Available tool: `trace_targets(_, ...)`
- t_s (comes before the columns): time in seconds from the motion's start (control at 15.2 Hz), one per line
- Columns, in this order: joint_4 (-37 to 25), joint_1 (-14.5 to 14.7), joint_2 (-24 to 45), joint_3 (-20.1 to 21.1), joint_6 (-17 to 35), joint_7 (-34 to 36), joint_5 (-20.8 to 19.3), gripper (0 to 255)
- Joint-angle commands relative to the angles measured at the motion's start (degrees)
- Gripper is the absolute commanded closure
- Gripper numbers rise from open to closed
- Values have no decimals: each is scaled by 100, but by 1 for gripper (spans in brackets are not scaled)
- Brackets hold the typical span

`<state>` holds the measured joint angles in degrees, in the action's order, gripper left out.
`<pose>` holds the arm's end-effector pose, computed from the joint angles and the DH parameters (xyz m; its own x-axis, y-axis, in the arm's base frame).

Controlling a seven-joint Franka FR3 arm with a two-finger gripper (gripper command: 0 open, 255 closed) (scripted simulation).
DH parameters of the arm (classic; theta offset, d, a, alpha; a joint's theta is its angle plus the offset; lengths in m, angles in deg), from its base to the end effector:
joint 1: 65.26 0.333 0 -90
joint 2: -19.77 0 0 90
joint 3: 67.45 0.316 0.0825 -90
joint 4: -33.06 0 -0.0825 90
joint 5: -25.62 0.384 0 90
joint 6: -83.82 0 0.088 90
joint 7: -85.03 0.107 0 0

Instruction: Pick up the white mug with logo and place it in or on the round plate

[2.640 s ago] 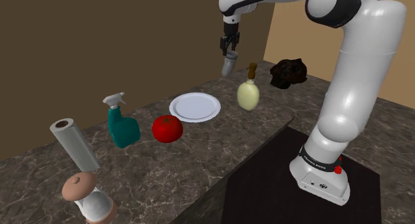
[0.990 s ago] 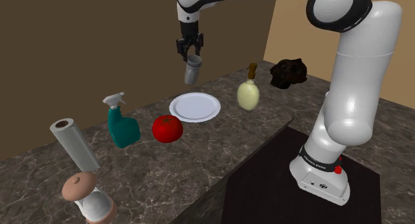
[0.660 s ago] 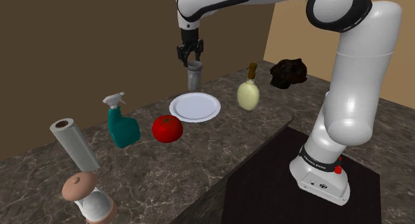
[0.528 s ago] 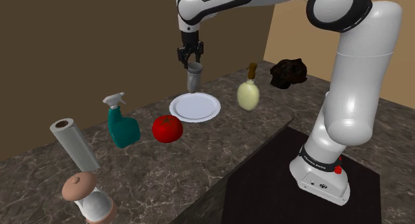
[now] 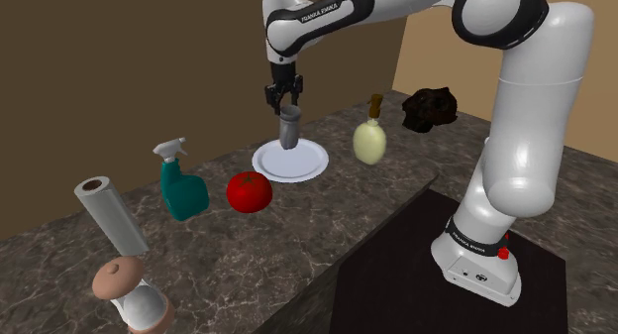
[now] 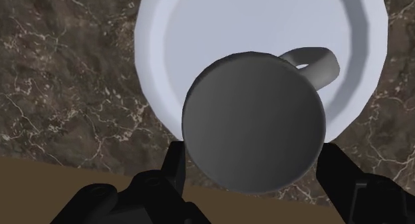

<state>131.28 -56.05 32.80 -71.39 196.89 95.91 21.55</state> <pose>0.6282 0.0564 0.4564 0.9967 -0.0673 0.0458 -0.0706 -0.9947 0.0743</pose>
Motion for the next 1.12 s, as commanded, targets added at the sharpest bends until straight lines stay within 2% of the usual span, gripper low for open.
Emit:
trace_targets(0.0,114,-3,21,-2,145,6,-2,255)
trace_targets(0.4,417,-7,151,-2,577,35,-8,255)
trace_targets(0.92,417,-7,151,-2,577,35,-8,255)
trace_targets(0.99,416,-6,151,-2,576,35,-8,0)
trace_targets(1.06,416,-6,151,-2,576,35,-8,0)
